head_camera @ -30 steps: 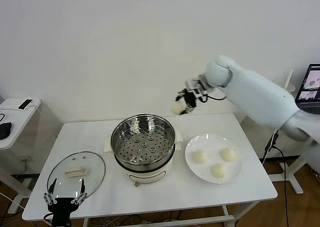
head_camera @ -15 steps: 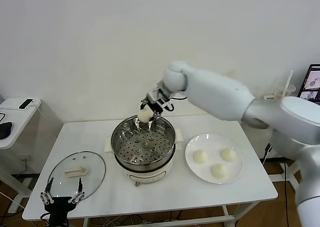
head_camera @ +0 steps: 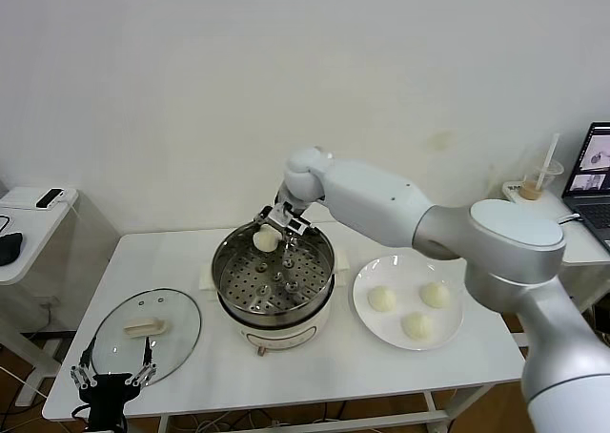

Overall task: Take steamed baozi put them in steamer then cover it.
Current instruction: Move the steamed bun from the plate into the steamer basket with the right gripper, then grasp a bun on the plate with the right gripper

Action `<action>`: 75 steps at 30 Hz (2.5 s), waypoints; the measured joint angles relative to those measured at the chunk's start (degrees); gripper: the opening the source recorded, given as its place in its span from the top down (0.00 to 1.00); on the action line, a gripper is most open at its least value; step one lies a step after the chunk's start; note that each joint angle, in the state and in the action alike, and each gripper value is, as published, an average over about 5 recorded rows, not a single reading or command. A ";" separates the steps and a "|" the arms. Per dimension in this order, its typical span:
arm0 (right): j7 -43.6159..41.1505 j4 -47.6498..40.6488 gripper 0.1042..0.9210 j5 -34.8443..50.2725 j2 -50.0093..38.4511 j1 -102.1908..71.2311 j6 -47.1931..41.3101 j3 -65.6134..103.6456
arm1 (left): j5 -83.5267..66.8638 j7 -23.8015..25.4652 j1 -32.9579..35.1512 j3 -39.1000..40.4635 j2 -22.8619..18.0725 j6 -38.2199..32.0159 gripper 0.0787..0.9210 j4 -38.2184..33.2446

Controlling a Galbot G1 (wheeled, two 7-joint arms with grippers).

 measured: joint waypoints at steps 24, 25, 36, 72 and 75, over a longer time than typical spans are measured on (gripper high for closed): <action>0.14 -1.85 0.13 -3.93 1.41 -0.12 5.07 -1.67 | -0.22 0.23 -0.80 0.00 0.12 0.51 0.12 -0.01; -0.23 -1.26 0.12 -2.91 1.10 0.26 4.56 -1.86 | -0.22 0.23 -0.76 -0.02 0.12 0.53 0.12 -0.08; -6.53 12.20 0.12 10.61 -7.96 7.34 -10.77 -2.32 | -0.55 0.73 -0.32 -0.07 0.74 1.01 0.12 -1.63; -8.76 30.72 0.12 12.86 -41.07 -10.79 -36.84 9.82 | -1.63 2.15 -3.54 -0.06 3.88 3.84 0.12 -2.79; -8.51 29.92 0.12 11.68 -40.36 -13.20 -37.25 10.75 | -1.63 2.10 -3.55 -0.20 3.84 3.85 0.12 -2.76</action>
